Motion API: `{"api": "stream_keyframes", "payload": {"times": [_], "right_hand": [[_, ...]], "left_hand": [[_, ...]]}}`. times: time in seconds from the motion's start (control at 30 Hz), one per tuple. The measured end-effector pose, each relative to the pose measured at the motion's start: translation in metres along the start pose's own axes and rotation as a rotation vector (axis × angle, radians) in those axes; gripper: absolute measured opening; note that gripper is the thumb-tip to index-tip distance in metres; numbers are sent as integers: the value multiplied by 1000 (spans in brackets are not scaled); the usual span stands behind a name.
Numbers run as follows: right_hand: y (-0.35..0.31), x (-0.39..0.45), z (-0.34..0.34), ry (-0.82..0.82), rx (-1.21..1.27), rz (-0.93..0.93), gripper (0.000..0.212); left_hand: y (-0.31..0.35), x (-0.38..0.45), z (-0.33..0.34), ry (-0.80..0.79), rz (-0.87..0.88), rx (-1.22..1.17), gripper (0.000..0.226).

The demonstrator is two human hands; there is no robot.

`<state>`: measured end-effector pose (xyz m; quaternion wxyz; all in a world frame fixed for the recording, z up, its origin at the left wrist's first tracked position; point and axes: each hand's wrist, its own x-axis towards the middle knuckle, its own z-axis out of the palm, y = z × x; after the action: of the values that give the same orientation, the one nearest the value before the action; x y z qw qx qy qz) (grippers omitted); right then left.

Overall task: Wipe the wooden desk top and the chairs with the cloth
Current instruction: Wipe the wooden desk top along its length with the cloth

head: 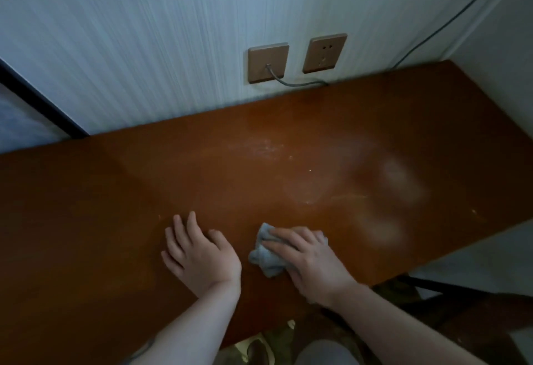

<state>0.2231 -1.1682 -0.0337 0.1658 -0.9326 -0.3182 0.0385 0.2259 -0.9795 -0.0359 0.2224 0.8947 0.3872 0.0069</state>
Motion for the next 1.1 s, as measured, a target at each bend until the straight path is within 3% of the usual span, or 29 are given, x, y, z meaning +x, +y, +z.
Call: {"api": "stream_keyframes", "payload": {"times": [0.03, 0.17, 0.23, 0.3, 0.4, 0.43, 0.57, 0.6, 0.67, 0.77, 0.8, 0.83, 0.9, 0.97, 1.0, 1.1], "right_hand": [[16, 3, -4, 18, -7, 50, 62], [10, 9, 2, 334, 42, 616, 49], [-17, 2, 14, 353, 23, 576, 50], [-28, -5, 17, 266, 63, 390, 48], [-2, 6, 5, 115, 57, 181, 55], [8, 11, 3, 112, 32, 188, 58], [-6, 11, 8, 348, 35, 714, 54], [-19, 10, 12, 366, 23, 738, 56], [-38, 13, 19, 306, 43, 490, 56], [-15, 48, 11, 29, 34, -4, 59], [-1, 64, 7, -1, 0, -26, 60], [10, 76, 5, 20, -12, 81, 60], [18, 81, 3, 190, 22, 465, 57], [0, 70, 12, 286, 24, 590, 57], [-13, 64, 18, 281, 33, 528, 59], [-40, 68, 25, 100, 68, 81, 61]], "left_hand": [[1, 0, 1, -1, -1, 19, 49], [3, -1, 6, 6, 12, 67, 49], [3, -1, 8, 19, 17, 70, 50], [3, -1, 10, 41, 35, 69, 50], [2, -1, 12, 36, 111, 99, 50], [3, -1, 13, 30, 119, 104, 50], [2, -3, 13, 45, 130, 109, 50], [2, -3, 13, 51, 131, 110, 49], [2, -1, 13, 70, 126, 108, 48], [5, 0, 11, 98, 130, 110, 53], [5, -2, 9, 97, 143, 114, 52], [4, -2, 7, 101, 161, 121, 49], [1, 9, 2, 88, 173, 109, 40], [-6, 30, -5, 64, 159, 99, 38], [-9, 42, -8, 73, 152, 101, 39], [-20, 74, -16, 121, 88, 93, 46]]}}
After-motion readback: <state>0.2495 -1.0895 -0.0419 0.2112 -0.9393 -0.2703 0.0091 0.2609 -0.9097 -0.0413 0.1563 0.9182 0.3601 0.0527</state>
